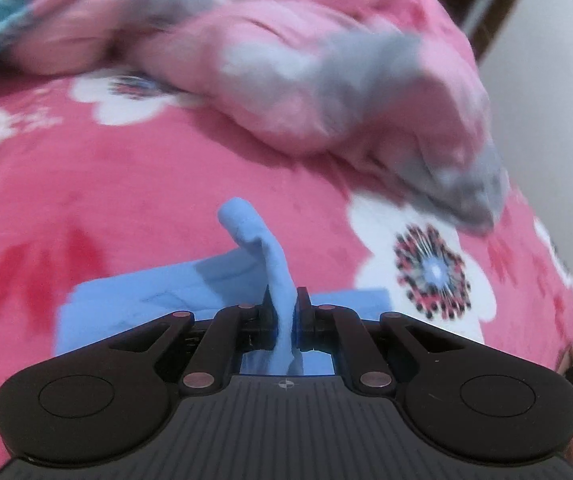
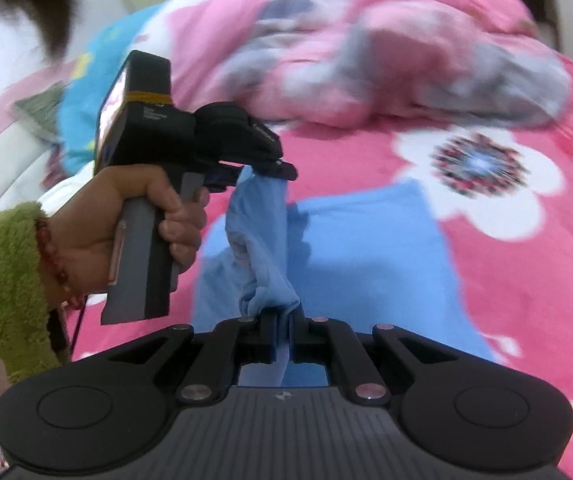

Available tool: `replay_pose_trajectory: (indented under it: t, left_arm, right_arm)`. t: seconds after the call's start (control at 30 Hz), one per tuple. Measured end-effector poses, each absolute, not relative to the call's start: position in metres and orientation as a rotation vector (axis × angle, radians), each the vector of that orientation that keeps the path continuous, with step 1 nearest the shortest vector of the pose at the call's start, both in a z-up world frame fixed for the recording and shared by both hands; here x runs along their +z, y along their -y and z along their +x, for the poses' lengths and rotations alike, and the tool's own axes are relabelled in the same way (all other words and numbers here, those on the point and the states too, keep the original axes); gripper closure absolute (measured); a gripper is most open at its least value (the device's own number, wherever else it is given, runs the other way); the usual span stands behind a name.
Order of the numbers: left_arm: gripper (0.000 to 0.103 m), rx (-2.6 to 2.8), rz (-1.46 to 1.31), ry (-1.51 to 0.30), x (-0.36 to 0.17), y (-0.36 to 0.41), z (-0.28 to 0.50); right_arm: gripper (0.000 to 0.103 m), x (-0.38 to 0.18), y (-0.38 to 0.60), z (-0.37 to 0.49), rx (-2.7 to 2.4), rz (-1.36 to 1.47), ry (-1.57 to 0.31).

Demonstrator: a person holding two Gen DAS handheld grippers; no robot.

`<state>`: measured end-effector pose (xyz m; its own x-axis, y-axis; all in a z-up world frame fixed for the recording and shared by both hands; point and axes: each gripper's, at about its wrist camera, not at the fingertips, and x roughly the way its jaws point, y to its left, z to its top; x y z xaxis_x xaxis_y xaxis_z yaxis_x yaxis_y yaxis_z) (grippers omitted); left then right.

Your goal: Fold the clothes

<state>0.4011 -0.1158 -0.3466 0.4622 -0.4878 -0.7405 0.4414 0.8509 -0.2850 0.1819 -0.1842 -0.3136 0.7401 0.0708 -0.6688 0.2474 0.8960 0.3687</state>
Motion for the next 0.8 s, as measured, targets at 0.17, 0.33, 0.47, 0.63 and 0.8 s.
replay_pose_trajectory:
  t: [0.17,0.33,0.47,0.63,0.8]
  left_arm:
    - [0.098,-0.601,0.051,-0.933,-0.367,0.163,0.386]
    - [0.098,-0.608,0.131,-0.936,-0.378,0.2,0.378]
    - [0.095,-0.625,0.145,-0.954,-0.389,0.212,0.377]
    - [0.069,-0.701,-0.007,-0.982,-0.385,0.203,0.382]
    - [0.067,-0.676,-0.175,-0.962,-0.361,0.166,0.393]
  right_arm:
    - [0.099,-0.33,0.233,0.161,-0.188,0.578,-0.752]
    - [0.099,-0.342,0.258,0.148,-0.211,0.648,-0.754]
    - [0.099,-0.356,0.269,0.143,-0.233,0.716,-0.761]
    - [0.099,-0.375,0.281,0.14,-0.272,0.827,-0.781]
    - [0.099,-0.381,0.286,0.137,-0.281,0.904,-0.779]
